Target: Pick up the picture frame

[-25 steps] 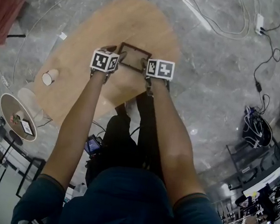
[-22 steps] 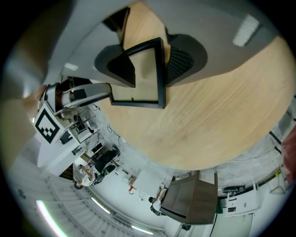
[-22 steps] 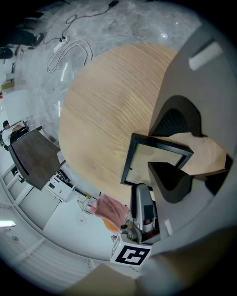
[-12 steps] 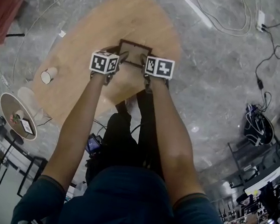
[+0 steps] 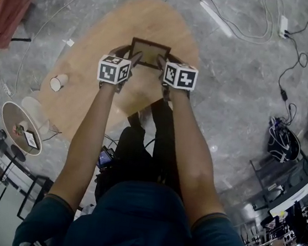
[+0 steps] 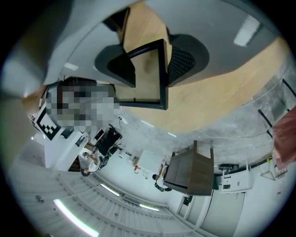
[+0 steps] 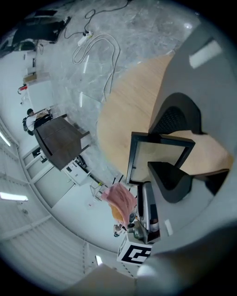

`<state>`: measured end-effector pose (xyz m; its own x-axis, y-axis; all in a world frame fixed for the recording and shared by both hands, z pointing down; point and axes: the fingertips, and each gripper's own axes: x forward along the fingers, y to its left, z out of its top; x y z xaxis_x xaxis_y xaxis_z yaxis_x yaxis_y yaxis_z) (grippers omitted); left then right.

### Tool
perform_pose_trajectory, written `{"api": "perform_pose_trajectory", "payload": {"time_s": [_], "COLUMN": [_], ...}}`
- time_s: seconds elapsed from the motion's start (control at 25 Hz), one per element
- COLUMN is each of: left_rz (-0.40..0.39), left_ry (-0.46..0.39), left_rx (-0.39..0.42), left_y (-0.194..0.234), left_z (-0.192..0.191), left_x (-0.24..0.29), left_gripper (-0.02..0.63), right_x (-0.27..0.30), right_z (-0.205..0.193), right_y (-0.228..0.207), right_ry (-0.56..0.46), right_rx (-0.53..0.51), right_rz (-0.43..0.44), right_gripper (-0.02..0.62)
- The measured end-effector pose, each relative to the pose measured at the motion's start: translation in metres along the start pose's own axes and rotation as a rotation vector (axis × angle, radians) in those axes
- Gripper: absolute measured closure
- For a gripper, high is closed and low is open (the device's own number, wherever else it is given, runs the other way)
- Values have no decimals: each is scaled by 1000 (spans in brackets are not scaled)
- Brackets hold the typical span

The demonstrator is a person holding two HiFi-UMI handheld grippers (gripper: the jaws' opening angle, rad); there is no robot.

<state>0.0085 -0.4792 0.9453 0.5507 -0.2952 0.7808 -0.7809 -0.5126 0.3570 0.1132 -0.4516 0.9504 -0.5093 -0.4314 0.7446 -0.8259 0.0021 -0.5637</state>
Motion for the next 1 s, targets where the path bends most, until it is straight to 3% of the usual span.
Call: {"api": "perform_pose_trajectory", "payload": {"time_s": [0.44,0.8,1.0], "left_rz": [40,82,104], "left_ry": [-270,-518,-660], "left_rx": [139,235,342], "left_y": [-36,-59,-94], "left_z": [120,206,245], "left_x": [-105,-240,-323], "left_gripper": [408,422,428], "right_x": [-98,-195,-265], "right_z": [102,168,188], "right_y": [83,194,249], "right_ry": [-263,-465,-603], "right_rx": [-205,-387,-463], "right_rz": [48,90,104], "right_gripper": [417,417,417]}}
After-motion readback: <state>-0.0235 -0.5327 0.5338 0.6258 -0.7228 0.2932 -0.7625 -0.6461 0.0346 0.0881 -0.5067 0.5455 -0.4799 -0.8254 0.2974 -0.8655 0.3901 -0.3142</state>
